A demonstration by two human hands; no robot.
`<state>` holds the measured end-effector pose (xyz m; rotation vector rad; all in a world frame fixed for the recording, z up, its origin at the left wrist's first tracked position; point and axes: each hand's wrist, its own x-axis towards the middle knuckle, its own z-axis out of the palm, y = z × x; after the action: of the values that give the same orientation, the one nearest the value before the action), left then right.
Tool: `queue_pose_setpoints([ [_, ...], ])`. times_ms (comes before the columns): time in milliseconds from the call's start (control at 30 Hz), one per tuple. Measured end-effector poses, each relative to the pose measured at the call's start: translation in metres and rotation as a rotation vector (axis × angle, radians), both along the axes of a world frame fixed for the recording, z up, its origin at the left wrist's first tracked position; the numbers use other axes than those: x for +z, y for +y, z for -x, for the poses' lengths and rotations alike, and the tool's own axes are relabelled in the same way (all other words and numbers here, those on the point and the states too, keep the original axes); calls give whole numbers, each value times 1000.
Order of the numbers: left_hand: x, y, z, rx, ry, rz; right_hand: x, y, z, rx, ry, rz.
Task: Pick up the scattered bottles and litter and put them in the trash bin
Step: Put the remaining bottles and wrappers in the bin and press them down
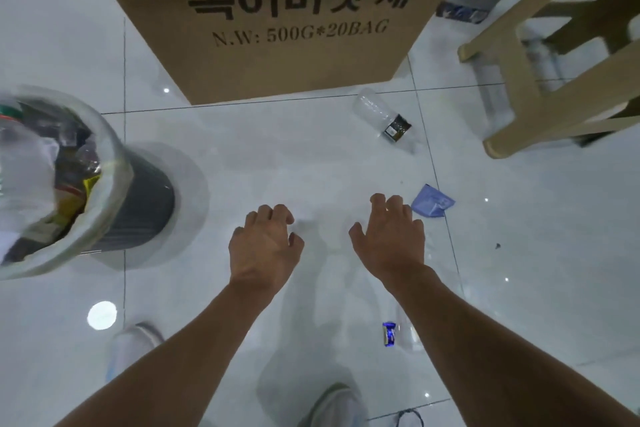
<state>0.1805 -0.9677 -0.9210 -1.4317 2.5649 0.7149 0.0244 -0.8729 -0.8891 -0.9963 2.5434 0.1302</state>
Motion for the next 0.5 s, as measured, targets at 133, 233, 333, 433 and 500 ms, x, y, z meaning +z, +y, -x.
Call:
queue_pose_setpoints([
  [133, -38, 32, 18, -42, -24, -6, -32, 31, 26, -53, 33, -34],
  [233, -60, 54, 25, -24, -7, -42, -50, 50, 38, -77, 39, -43],
  [333, -75, 72, 30, -25, -6, -68, -65, 65, 47, -87, 45, -64],
  [433, -90, 84, 34, -25, -16, -71, -78, 75, 54, -102, 36, -70],
  [500, -100, 92, 37, -41, -28, -72, -87, 82, 59, -104, 25, -72],
])
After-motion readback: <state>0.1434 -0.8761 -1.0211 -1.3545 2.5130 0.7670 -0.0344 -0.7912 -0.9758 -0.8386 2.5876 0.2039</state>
